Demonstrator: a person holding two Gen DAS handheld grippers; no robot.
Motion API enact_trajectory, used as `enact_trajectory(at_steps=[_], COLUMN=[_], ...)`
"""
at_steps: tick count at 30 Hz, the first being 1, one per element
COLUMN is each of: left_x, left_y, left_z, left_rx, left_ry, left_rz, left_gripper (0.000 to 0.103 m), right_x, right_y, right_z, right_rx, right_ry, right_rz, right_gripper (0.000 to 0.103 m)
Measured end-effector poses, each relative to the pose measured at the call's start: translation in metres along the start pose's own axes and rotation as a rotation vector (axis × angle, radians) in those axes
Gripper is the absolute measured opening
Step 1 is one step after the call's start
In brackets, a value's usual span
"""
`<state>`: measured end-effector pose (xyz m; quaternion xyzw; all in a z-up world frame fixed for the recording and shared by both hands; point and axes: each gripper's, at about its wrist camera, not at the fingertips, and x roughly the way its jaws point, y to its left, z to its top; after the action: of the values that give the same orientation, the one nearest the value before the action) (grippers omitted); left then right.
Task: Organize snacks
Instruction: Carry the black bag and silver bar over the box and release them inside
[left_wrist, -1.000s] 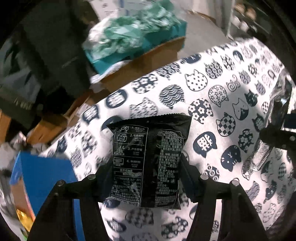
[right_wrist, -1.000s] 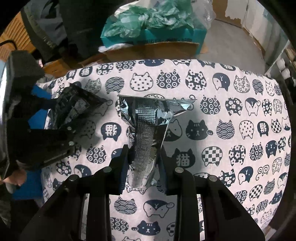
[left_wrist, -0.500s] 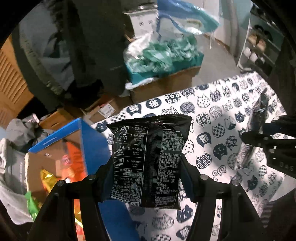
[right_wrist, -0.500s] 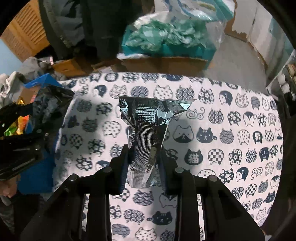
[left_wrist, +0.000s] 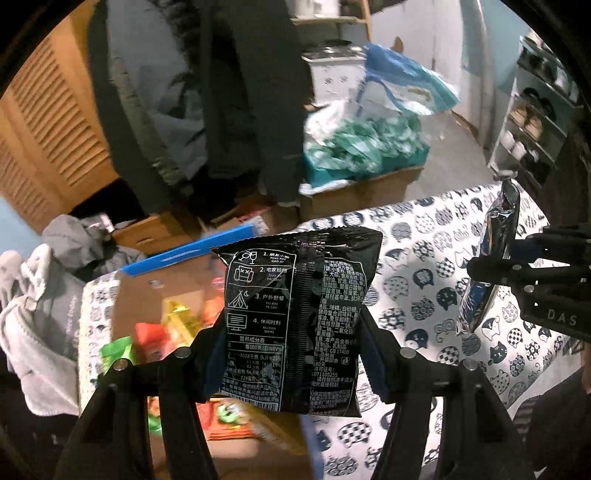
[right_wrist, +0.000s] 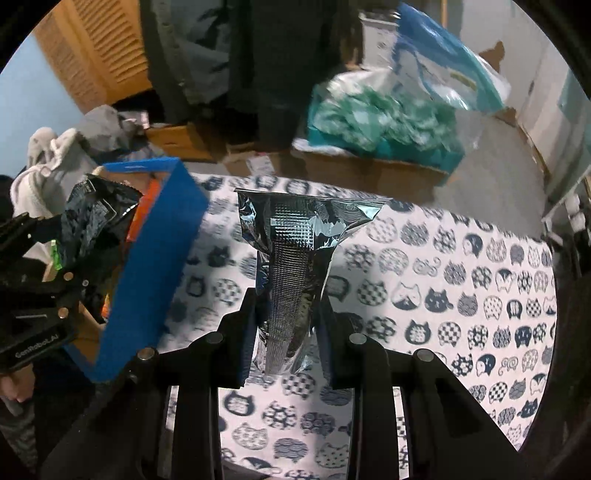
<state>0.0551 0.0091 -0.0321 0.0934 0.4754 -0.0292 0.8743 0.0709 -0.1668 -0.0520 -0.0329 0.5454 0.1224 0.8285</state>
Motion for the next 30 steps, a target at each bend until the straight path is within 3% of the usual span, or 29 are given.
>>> enact_trajectory(at_steps=[15, 30], left_x=[-0.028, -0.021], left_y=[0.091, 0.145], left_z=[-0.048, -0.080], left_rx=[-0.153, -0.265], left_ry=[-0.008, 0.035], left_rz=[0.089, 0.138], left_gripper=[0.064, 0.064], right_x=[-0.012, 0.018], right_y=[0.103, 0.188], right_z=[0.032, 0.038], right_rx=[-0.153, -0.273], right_ry=[-0.040, 0.043], right_rz=[0.151, 0.230], right_gripper=[0.028, 0.028])
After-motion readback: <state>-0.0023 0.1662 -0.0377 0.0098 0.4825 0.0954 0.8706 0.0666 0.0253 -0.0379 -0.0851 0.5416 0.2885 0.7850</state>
